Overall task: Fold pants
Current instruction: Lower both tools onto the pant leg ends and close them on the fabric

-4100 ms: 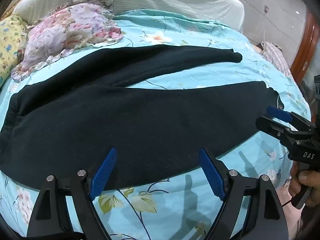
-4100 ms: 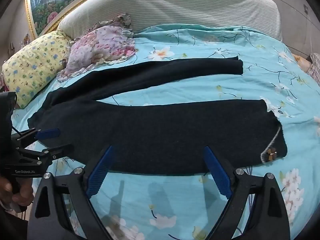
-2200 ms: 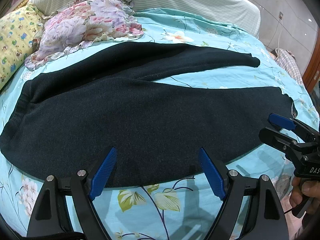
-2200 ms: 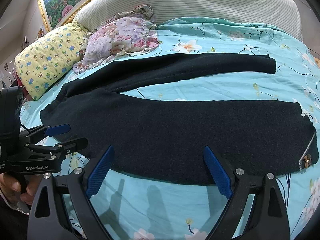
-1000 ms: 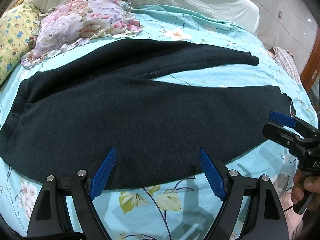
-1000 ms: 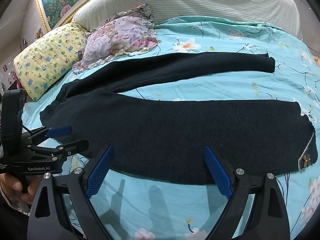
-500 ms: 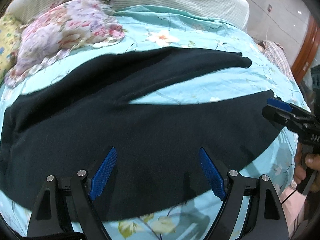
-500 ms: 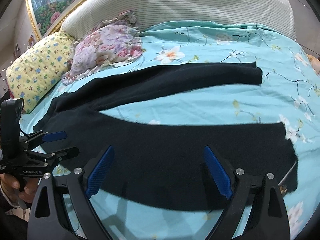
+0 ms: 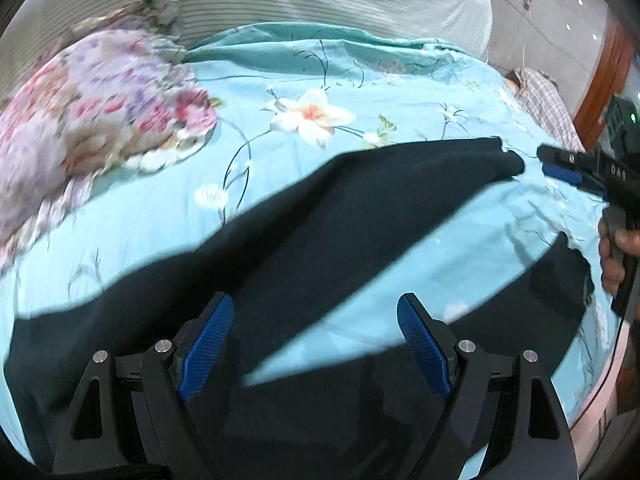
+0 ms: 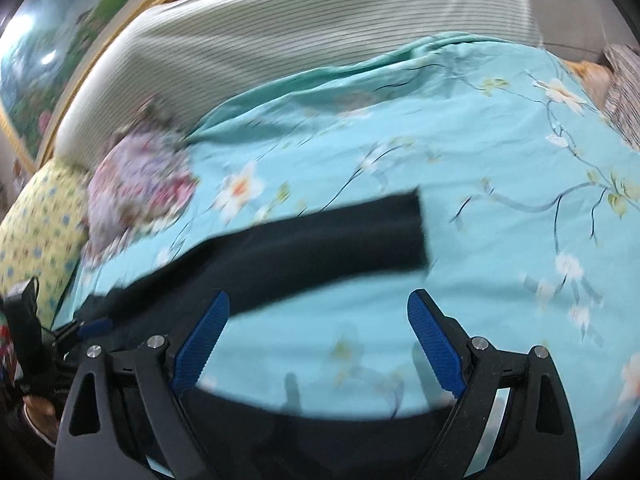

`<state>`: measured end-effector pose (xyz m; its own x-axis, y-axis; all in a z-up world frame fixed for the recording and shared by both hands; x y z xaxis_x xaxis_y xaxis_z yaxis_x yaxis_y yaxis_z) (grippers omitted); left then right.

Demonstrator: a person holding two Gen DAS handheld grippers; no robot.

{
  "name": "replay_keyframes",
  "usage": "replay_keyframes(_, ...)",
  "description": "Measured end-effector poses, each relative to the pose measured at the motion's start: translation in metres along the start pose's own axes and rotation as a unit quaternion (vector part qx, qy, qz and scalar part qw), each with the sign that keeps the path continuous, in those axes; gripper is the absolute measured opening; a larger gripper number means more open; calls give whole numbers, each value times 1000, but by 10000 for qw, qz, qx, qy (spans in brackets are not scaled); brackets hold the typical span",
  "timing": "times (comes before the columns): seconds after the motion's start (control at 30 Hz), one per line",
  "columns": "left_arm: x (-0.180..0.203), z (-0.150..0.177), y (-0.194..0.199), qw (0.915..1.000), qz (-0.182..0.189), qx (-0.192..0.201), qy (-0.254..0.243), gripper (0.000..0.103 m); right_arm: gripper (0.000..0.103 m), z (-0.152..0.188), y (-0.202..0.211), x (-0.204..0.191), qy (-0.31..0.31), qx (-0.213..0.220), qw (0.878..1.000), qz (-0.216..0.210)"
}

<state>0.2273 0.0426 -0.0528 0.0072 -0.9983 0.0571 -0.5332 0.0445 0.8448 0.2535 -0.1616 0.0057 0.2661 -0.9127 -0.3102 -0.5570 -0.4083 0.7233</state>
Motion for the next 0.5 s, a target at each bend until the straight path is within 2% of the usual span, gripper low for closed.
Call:
replay_keyframes(0.13,-9,-26,-22,9999,-82,-46,-116,84,91,-30,-19,20,-126,-61,9999,6)
replay_keyframes(0.27,-19,-48,-47,9997,-5,-175,-174,84,89,-51,-42,36,-121,-196,9997,91)
replay_keyframes(0.5,-25,-73,-79,9983,81,-381,-445,84,62,-60,-85,64,-125,-785,9967,166)
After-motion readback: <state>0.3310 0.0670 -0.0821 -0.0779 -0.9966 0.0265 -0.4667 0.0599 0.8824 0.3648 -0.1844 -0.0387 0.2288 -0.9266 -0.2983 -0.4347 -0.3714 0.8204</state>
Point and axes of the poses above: each gripper's, at about its wrist camera, not at the fingertips, and y roughly against the way its jaws point, x to its right, z to its underside, the point moved 10 cm from there along -y, roughly the way its jaws point, and after that the axes turned 1 degree about -x, right-handed, at the moved point
